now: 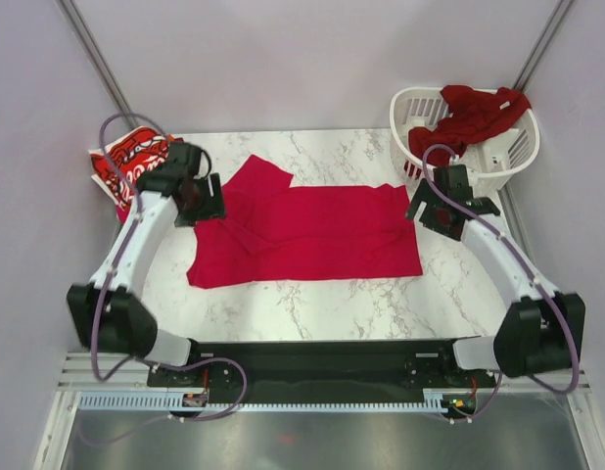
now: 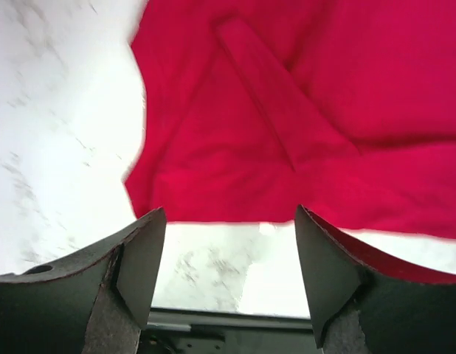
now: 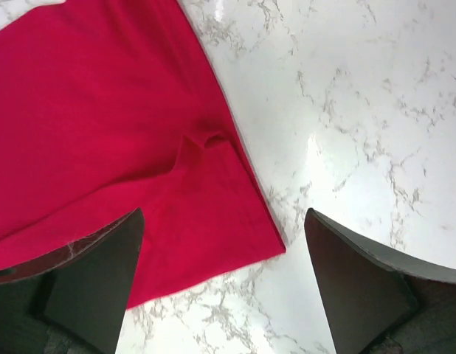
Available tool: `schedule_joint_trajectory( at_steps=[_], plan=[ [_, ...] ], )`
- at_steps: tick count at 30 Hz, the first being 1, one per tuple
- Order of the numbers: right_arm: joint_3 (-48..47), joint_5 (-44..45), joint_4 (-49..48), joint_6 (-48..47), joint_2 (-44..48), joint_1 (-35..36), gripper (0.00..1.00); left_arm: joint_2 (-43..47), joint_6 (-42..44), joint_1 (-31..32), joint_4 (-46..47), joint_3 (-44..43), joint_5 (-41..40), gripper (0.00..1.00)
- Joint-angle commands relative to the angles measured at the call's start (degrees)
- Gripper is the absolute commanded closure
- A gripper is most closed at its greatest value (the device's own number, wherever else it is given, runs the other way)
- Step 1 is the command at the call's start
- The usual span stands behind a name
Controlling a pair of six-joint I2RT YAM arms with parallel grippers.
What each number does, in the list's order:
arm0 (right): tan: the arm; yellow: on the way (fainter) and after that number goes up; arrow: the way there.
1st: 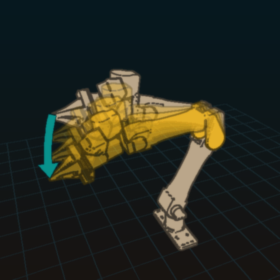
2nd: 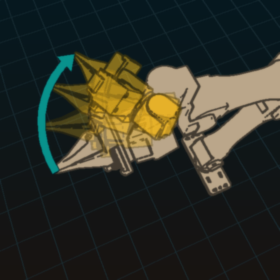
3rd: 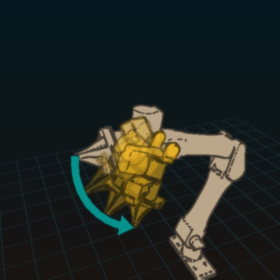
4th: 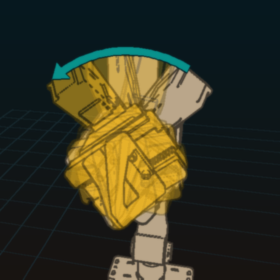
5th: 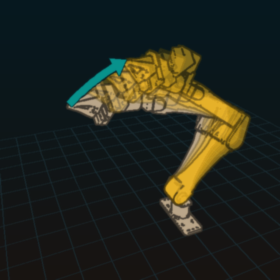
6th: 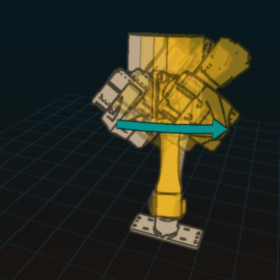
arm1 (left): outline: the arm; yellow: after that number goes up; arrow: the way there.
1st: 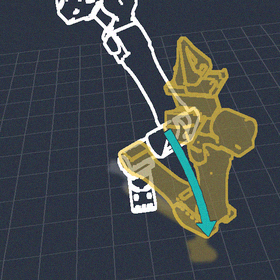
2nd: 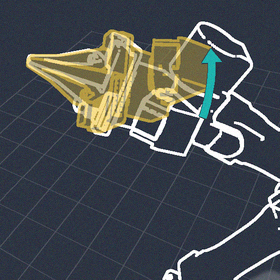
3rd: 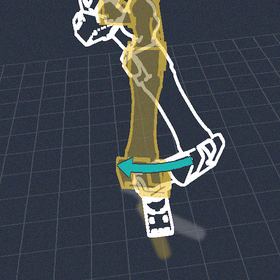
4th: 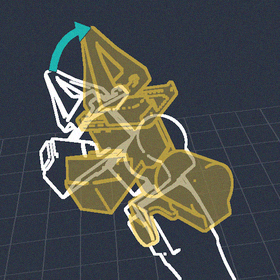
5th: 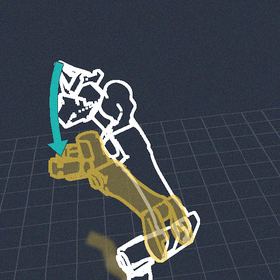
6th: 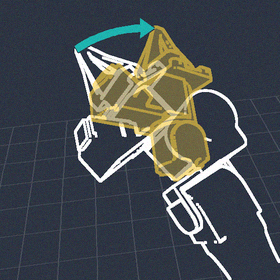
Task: Fold and stack the t-shirts
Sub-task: Fold the tshirt
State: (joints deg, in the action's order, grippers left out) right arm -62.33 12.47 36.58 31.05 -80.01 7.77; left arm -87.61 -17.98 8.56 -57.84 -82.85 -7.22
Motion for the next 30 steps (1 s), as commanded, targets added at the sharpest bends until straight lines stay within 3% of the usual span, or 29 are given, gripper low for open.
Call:
schedule_joint_trajectory(
  at_steps=[1, 2, 3, 9, 13, 22, 26, 30],
  plan=[
    [7.4, -5.5, 1.2, 0.8, 5.4, 0.4, 0.02, 10.1, -6.5, -1.6, 7.1, 12.8, 11.9, 0.22],
    [8.9, -6.9, 1.1, 1.0, 6.1, 0.5, 0.02, 11.7, -8.4, -1.7, 8.3, 15.7, 12.3, 0.21],
    [10.5, -8.5, 0.8, 1.8, 6.9, 0.4, 0.02, 13.8, -13.0, -1.8, 9.4, 21.1, 12.3, 0.13],
    [20.0, -12.4, -3.2, 3.3, 9.6, 0.1, 0.02, 21.2, -23.2, -2.1, 17.3, 36.2, 12.9, 0.12],
    [21.7, -14.3, -6.0, 2.6, 6.4, -1.4, 0.02, 20.5, -25.4, -2.1, 18.1, 38.5, 3.7, 0.12],
    [22.0, -16.2, -10.6, 2.4, -0.2, -3.1, 0.02, 13.8, -26.5, -3.5, 22.8, 40.9, -7.1, 0.12],
    [22.0, -16.3, -11.5, 2.2, -1.9, -4.0, 0.05, 10.0, -27.9, -7.1, 25.6, 41.8, -4.6, 0.12],
    [22.1, -15.8, -12.0, 1.7, -2.5, -4.3, 0.18, 7.0, -29.0, -8.1, 27.8, 43.1, -4.7, 0.13]
  ],
)
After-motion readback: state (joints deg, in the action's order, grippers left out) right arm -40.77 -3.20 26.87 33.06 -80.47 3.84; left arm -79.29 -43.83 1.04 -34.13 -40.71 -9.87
